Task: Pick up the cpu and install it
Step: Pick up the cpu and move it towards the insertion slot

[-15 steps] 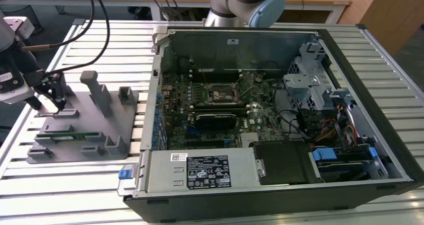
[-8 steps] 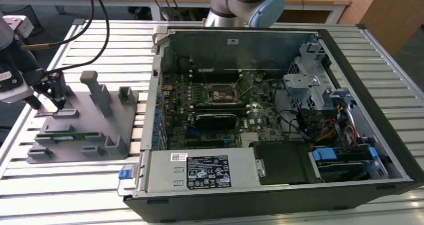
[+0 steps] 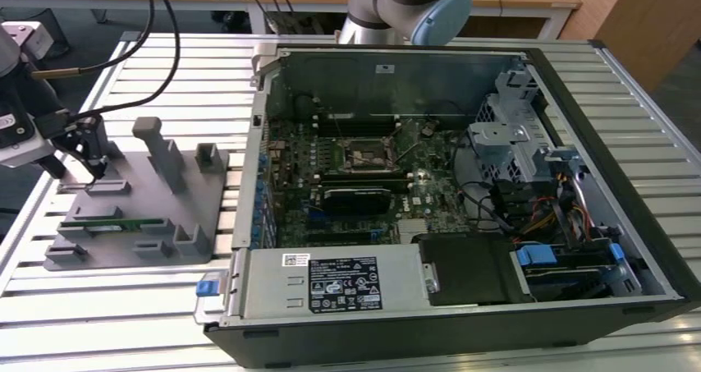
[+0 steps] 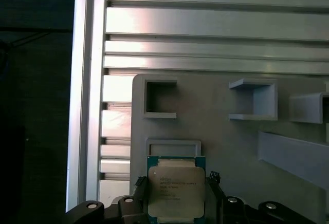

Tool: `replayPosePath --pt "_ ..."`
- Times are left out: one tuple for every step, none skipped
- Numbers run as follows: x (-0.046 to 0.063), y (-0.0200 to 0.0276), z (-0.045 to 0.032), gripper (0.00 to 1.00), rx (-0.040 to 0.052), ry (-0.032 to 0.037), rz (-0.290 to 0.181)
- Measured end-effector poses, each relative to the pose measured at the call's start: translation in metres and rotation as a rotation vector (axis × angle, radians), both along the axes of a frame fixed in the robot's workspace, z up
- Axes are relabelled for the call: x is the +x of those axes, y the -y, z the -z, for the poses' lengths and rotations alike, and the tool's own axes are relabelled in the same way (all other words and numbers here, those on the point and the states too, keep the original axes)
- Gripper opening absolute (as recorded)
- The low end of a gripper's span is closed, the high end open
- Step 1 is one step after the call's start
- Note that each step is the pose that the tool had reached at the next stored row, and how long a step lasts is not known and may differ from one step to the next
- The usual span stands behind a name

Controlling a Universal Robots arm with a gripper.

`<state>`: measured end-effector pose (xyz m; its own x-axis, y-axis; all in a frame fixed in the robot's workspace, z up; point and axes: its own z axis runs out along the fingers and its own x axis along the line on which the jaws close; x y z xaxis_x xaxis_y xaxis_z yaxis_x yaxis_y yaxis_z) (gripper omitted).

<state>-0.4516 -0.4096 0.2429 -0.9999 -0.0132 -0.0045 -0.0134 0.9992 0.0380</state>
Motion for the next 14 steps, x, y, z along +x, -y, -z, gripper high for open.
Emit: replayPosePath --pt "0.0 0.0 -0.0006 0.53 0.0 0.0001 0.0" --pt "0.0 0.0 -0.0013 0.53 0.0 0.0001 0.0" --pt "0.0 0.0 -0.002 0.53 0.0 0.0001 0.0" --pt "0.0 0.0 -0.0029 0.53 0.0 0.0001 0.0" --pt "0.0 0.0 -0.0039 0.53 0.0 0.0001 0.0" --pt "0.0 0.0 -0.0051 0.53 0.0 0.0001 0.0" --pt "0.0 0.0 -0.0064 0.53 0.0 0.0002 0.0" --pt "0.0 0.0 -0.008 0.53 0.0 0.0001 0.0" --pt "0.0 0.0 -0.0096 0.53 0.0 0.0001 0.0" --pt "0.0 0.0 -0.0111 0.53 0.0 0.0001 0.0" --pt "0.0 0.0 -0.0128 0.53 0.0 0.0001 0.0" --pt "0.0 0.0 -0.0144 0.53 0.0 0.0001 0.0" --pt "0.0 0.0 -0.0161 0.53 0.0 0.0001 0.0" --pt "0.0 0.0 -0.0177 0.53 0.0 0.0002 0.0"
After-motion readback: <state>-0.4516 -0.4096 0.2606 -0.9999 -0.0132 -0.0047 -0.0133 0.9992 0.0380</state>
